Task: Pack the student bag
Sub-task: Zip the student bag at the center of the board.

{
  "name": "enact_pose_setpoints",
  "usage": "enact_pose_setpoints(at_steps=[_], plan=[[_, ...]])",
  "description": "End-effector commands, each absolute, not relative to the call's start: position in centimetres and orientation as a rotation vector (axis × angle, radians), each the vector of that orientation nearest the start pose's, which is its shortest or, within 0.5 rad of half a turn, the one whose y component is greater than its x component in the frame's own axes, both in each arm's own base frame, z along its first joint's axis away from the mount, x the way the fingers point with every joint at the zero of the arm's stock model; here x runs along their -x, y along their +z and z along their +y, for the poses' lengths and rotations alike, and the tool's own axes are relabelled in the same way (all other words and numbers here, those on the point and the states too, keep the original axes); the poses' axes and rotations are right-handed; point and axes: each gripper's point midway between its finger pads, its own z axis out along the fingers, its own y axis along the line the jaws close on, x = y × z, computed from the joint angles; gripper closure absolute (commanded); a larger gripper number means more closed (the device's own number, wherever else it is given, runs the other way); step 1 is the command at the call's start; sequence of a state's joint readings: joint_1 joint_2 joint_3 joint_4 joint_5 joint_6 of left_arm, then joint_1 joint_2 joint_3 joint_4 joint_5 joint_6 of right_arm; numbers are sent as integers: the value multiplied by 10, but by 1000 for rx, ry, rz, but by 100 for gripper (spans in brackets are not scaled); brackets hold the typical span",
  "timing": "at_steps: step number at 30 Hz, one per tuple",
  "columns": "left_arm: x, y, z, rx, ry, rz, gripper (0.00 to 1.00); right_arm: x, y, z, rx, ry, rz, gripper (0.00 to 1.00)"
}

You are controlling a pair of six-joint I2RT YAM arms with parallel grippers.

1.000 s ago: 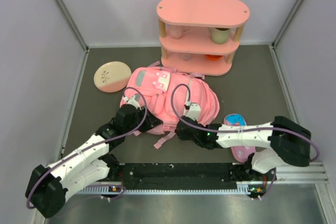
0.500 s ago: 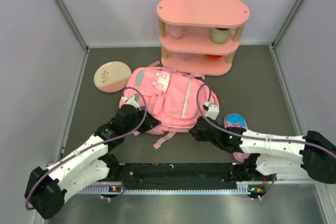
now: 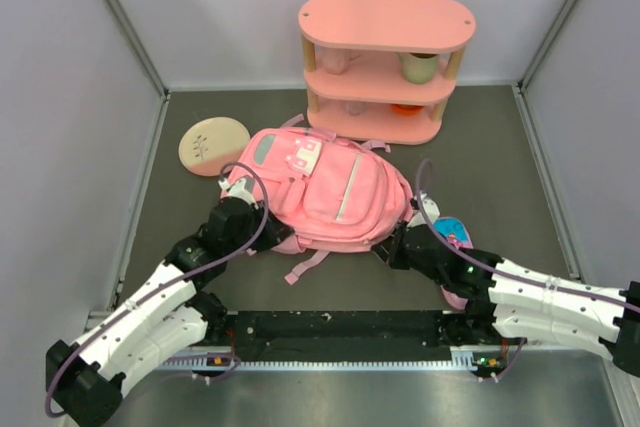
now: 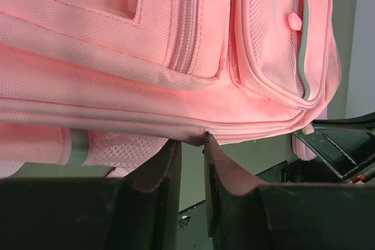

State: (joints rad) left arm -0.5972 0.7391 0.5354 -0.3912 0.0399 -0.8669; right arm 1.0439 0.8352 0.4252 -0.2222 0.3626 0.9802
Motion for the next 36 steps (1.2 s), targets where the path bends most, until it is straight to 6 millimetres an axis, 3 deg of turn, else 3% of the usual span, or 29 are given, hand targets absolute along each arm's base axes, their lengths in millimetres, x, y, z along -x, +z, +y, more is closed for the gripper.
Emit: enact_pose_setpoints(at_steps=[1, 2, 6, 7, 10, 11, 13, 16, 17, 20, 25, 29, 33, 36], plan=[[-216, 149, -135, 364, -628, 2207, 74, -174, 76, 180, -167, 474, 2296, 100], [-216, 150, -134, 371, -634, 2203, 43, -171, 77, 183, -160, 492, 2305, 100], [-206, 158, -144, 400, -774, 2178, 1, -157, 73, 198, -110, 610, 2357, 100], [-195, 162, -159, 354, -894, 2197, 1, -154, 71, 202, -108, 641, 2366, 100], [-177, 164, -178, 426, -1112, 2196, 1, -140, 69, 217, -60, 761, 2379, 100], [-171, 152, -181, 439, -1137, 2218, 1, -139, 71, 221, -44, 788, 2369, 100], [-168, 151, -182, 466, -1164, 2190, 1, -136, 69, 222, -32, 797, 2373, 100], [-160, 142, -184, 478, -1166, 2198, 1, -138, 63, 214, -42, 748, 2378, 89], [-155, 139, -189, 459, -1177, 2213, 1, -138, 63, 213, -35, 740, 2377, 81], [-151, 137, -202, 427, -1180, 2236, 1, -141, 64, 212, -20, 711, 2369, 72], [-147, 140, -238, 370, -1292, 2228, 1, -151, 65, 214, 7, 647, 2358, 67], [-149, 137, -255, 359, -1308, 2230, 1, -161, 80, 219, -10, 663, 2327, 43], [-160, 141, -261, 391, -1295, 2174, 1, -164, 99, 234, -16, 756, 2285, 37], [-168, 137, -262, 423, -1267, 2165, 1, -166, 101, 242, -52, 788, 2278, 37]])
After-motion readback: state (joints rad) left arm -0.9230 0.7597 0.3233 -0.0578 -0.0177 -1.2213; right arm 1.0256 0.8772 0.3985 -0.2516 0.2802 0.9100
